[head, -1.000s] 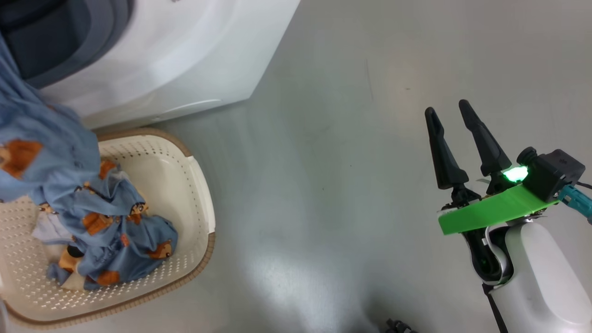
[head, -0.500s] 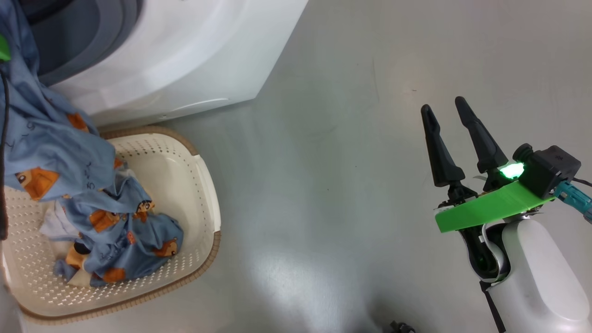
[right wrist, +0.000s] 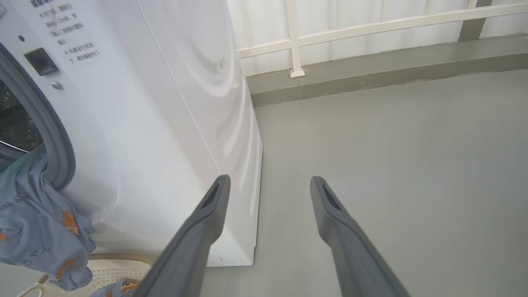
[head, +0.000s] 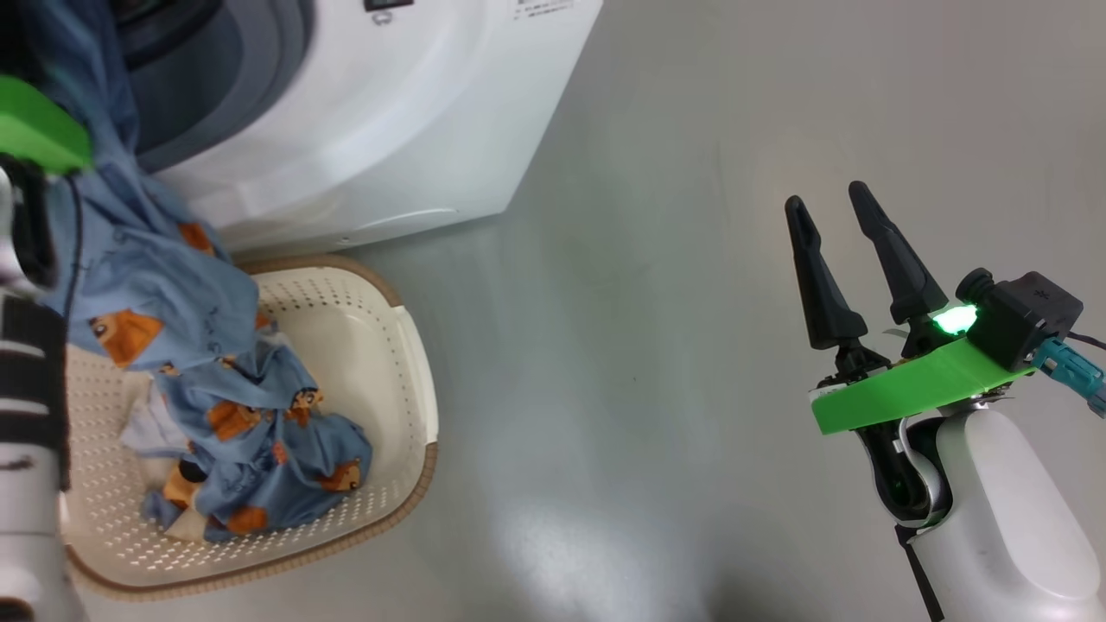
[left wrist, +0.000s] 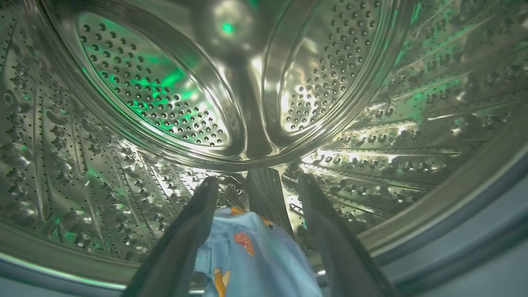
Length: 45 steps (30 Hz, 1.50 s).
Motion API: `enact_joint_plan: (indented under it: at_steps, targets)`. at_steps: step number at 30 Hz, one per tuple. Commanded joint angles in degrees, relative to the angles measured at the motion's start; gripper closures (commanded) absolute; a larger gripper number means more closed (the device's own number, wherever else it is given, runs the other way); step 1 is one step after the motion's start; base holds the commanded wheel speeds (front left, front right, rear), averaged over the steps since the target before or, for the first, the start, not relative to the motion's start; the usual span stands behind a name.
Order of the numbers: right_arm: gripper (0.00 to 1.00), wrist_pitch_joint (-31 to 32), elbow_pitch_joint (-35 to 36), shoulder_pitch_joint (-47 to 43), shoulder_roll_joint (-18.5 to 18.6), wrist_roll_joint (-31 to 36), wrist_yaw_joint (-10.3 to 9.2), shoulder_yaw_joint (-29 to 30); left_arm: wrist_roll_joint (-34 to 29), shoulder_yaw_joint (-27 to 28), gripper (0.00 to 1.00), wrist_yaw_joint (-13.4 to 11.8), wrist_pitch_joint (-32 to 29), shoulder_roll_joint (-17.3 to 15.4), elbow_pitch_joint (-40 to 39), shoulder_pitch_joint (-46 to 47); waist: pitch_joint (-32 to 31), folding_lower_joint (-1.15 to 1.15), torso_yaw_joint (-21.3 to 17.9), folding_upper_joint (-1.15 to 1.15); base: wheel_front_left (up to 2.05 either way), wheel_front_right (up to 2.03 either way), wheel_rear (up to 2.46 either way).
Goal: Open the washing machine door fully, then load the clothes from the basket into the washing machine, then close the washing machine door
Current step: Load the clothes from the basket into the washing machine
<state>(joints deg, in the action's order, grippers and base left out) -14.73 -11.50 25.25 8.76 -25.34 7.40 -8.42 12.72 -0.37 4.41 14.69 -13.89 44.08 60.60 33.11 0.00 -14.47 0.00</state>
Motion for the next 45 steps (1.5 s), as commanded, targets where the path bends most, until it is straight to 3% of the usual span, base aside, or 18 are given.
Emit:
enact_joint_plan:
  at_steps: [1,11,20,33,45]
  targets:
    - [0.0,-0.27,1.08,-0.96,0.07,0.06,0.09,-1.01,-0.49,1.23,0.0,0.3,0.3,-2.29,-1.88,-1.42,-0.89,0.0,0.87,0.0,0.0,0.0,0.0]
    - [0.0,-0.27,0.57,-1.66,0.23,-0.09,0.09,-0.67,-0.68,1.49,0.0,1.3,0.3,-0.92,-8.59,-10.46,-3.54,0.0,3.44,0.0,0.0,0.0,0.0]
    - [0.0,-0.27,1.46,-1.51,1.98,0.47,0.09,-0.04,-0.42,1.96,0.0,0.91,0.3,2.01,-21.39,-23.25,-5.11,0.0,6.35,0.0,0.0,0.0,0.0]
    - [0.0,-0.27,2.61,-2.58,2.75,1.13,0.09,0.44,0.21,5.43,0.0,-0.16,0.3,5.24,-33.42,-38.63,-7.0,0.0,7.76,0.0,0.0,0.0,0.0]
    - [0.0,-0.27,4.14,-4.5,2.29,1.27,0.09,1.21,0.29,7.08,0.0,0.3,0.3,8.55,-36.87,-46.26,-8.25,0.0,7.88,0.0,0.0,0.0,0.0]
